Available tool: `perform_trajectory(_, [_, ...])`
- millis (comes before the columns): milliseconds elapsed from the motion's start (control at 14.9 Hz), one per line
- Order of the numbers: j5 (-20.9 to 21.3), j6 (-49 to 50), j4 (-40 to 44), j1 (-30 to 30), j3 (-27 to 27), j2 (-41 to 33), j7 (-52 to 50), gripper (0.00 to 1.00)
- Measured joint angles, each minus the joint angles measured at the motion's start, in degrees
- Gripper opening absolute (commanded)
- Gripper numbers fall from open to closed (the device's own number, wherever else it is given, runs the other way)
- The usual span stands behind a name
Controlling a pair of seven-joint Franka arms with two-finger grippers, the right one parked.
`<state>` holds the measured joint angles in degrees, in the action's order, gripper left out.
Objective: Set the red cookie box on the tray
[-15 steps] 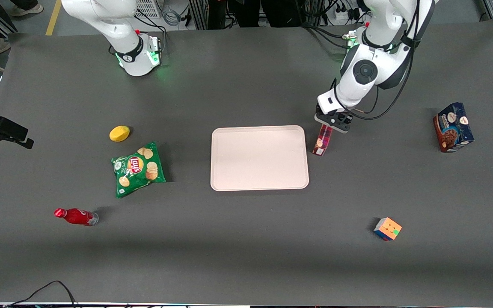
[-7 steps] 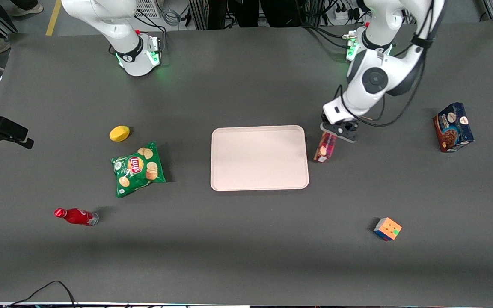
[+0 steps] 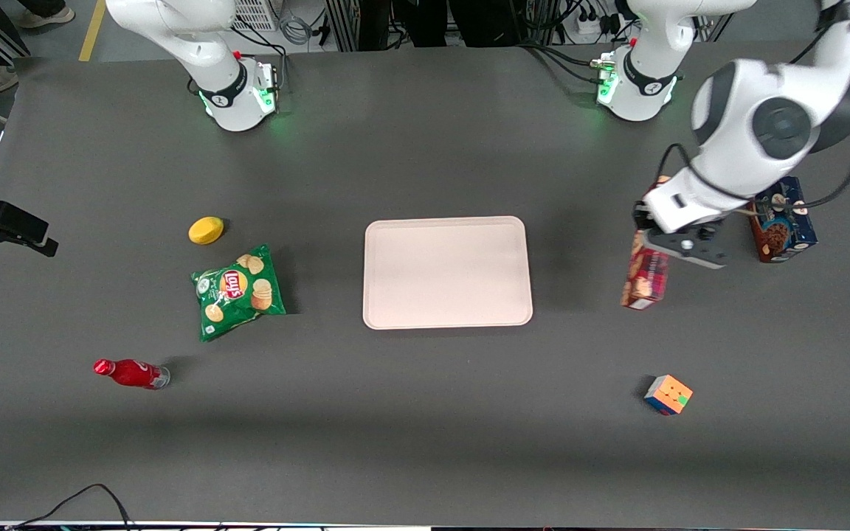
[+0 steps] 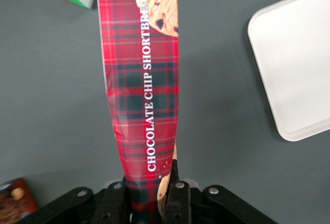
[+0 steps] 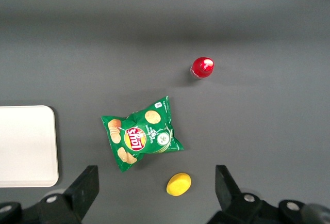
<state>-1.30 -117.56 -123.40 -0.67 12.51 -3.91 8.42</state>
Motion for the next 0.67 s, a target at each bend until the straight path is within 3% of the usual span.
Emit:
perform_trajectory(268, [-0.01, 11.95, 10.18, 0.05, -0.89, -0.95, 0.35, 0.0])
perform_trajectory(470, [-0.2, 15.66, 13.85, 0.13, -0.7, -0.94, -0.73, 0.0])
perform_trajectory(671, [-0.86, 15.84, 13.89, 0.38, 2.12, -0.51, -11.44, 0.0])
